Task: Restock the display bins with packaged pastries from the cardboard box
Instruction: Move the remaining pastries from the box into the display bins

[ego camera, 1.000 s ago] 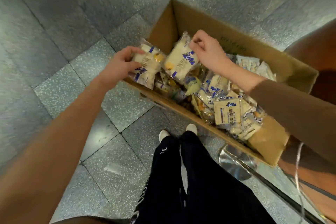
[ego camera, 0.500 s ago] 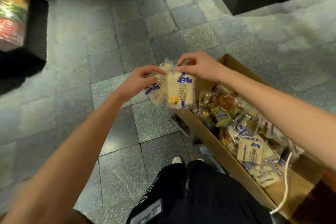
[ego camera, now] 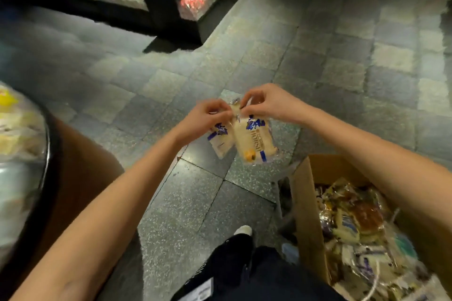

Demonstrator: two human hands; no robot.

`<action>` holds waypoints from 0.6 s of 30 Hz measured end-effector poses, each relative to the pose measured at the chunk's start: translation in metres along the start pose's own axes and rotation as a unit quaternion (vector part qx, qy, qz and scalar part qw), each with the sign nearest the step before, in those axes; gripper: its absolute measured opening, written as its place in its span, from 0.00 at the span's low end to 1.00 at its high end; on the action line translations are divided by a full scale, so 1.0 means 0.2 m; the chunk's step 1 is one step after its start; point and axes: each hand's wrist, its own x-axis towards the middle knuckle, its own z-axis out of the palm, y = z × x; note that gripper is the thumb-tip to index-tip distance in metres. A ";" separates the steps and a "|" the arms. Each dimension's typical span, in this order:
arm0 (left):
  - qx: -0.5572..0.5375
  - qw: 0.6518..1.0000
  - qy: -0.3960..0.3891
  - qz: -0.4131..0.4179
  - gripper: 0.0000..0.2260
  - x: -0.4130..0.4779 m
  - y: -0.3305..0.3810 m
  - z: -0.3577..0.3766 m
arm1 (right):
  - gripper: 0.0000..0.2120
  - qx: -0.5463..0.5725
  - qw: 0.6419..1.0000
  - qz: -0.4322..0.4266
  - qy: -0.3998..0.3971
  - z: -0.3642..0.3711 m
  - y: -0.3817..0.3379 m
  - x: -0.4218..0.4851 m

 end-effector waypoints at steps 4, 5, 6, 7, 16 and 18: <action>-0.034 0.988 0.141 -0.055 0.04 -0.30 -0.15 -0.18 | 0.17 0.056 0.996 -0.050 -0.048 0.24 -0.12 0.13; -0.043 0.980 0.178 -0.073 0.04 -0.38 -0.19 -0.23 | 0.22 0.068 0.993 -0.060 -0.075 0.31 -0.16 0.16; -0.051 0.972 0.212 -0.091 0.04 -0.47 -0.24 -0.28 | 0.27 0.082 0.988 -0.071 -0.110 0.40 -0.21 0.18; -0.056 0.964 0.239 -0.107 0.04 -0.55 -0.27 -0.31 | 0.32 0.097 0.981 -0.083 -0.144 0.47 -0.24 0.19; -0.072 0.885 0.418 -0.193 0.04 -1.47 -0.58 -0.67 | 0.36 0.046 0.929 -0.204 -0.305 1.18 -0.88 0.38; -0.060 0.869 0.446 -0.205 0.02 -1.68 -0.66 -0.74 | 0.36 0.023 0.922 -0.225 -0.315 1.34 -1.02 0.41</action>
